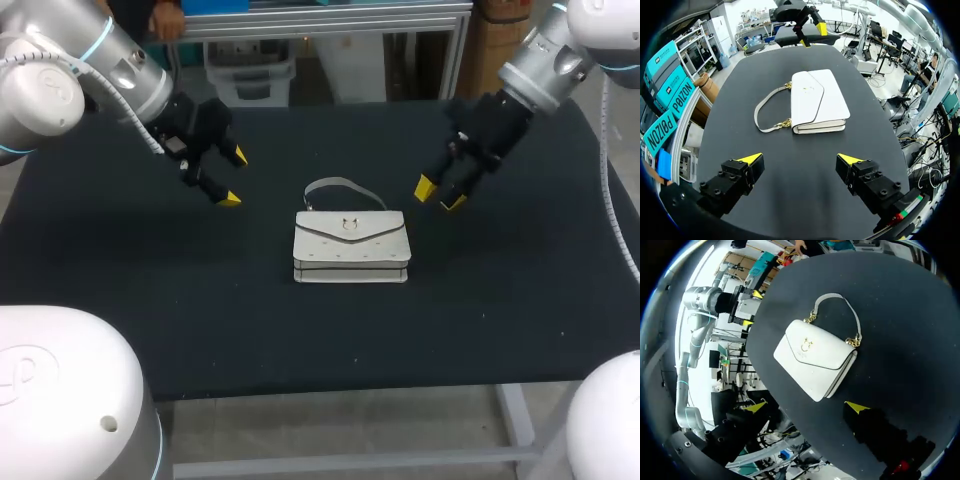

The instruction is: Pick up the bag, open it, inspect its contents, close it, and place it on the opposite side

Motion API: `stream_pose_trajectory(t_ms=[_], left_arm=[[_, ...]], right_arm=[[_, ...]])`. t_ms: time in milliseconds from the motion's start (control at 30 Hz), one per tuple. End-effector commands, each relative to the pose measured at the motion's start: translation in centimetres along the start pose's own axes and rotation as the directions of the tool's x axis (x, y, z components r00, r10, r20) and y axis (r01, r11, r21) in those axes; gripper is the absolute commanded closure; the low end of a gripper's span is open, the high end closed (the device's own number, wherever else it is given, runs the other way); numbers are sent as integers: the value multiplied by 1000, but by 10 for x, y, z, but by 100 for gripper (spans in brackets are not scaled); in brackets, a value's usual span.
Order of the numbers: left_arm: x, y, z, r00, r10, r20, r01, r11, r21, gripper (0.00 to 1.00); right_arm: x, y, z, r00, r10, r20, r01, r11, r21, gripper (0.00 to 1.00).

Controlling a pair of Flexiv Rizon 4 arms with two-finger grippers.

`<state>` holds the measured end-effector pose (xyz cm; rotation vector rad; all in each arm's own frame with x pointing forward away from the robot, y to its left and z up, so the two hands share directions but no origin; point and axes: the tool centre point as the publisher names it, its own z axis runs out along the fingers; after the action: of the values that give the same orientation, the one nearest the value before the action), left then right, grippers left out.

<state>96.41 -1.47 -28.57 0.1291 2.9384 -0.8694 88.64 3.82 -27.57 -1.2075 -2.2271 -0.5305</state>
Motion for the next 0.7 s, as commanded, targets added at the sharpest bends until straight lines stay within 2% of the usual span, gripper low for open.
stream_pose_trajectory(t_ms=[33,300,333,367,400,433,467,533,700], left_arm=[[0,0,1,1000,0,2,0,1000,1,0],[0,0,1,1000,0,2,0,1000,1,0],[0,-4,3,1000,-13,28,13,1000,-14,0],[2,-8,6,999,-8,44,9,1000,-15,0],[3,-10,7,998,-14,59,15,1000,-14,0],[8,-15,10,997,1,76,1,1000,-19,0],[10,-16,11,997,15,80,-13,1000,-22,0],[14,-22,14,995,42,94,-40,999,-26,0],[16,-31,18,993,60,99,-56,998,-41,0]], right_arm=[[8,-6,2,835,33,550,40,992,-121,0],[8,-6,2,835,33,550,40,992,-121,0],[8,-6,2,835,33,550,40,992,-121,0],[14,2,9,788,-33,615,107,991,-85,0],[17,4,11,772,-79,630,164,983,-78,0],[20,7,18,704,-111,701,215,975,-61,0],[21,8,22,672,-128,730,248,967,-58,0],[23,6,30,631,-201,750,356,933,-49,0],[16,2,42,565,-287,773,460,888,-6,0]])
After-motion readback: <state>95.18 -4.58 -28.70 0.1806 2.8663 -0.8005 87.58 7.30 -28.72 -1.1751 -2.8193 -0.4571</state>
